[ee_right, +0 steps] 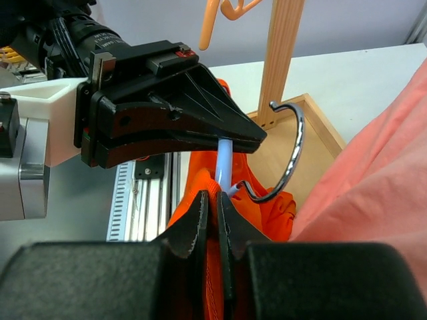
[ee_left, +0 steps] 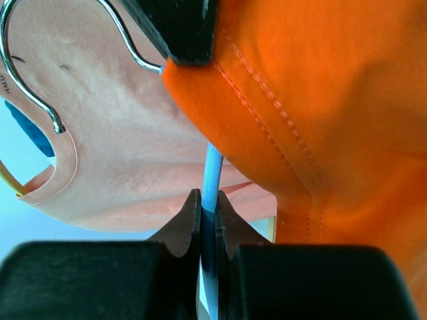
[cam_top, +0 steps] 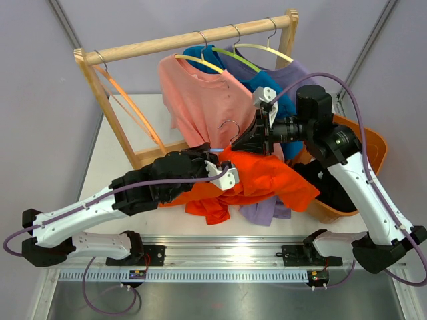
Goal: Remove the t-shirt from the hanger
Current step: Remove the tshirt from the hanger
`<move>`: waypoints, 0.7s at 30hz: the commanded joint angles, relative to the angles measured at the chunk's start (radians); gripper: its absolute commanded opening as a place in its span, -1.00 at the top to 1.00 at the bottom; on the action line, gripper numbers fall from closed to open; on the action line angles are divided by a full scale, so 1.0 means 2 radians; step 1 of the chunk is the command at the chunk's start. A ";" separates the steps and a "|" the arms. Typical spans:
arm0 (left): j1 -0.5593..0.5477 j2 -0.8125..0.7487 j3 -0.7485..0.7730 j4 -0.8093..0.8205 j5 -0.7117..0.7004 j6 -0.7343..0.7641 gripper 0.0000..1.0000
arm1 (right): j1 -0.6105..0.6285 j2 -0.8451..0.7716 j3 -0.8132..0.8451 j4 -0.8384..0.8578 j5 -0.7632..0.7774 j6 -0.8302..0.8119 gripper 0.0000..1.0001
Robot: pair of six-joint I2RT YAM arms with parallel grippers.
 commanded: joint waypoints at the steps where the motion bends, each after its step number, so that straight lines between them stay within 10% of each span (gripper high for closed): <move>1: -0.004 -0.002 0.006 0.077 0.019 -0.031 1.00 | 0.011 0.000 0.000 0.023 0.031 0.024 1.00; 13: -0.004 -0.006 -0.009 0.091 0.026 -0.045 1.00 | 0.011 0.007 0.053 -0.059 0.079 -0.022 0.01; 21: -0.004 -0.008 -0.004 0.084 0.027 -0.032 1.00 | 0.011 0.026 0.083 -0.155 0.052 -0.076 -0.23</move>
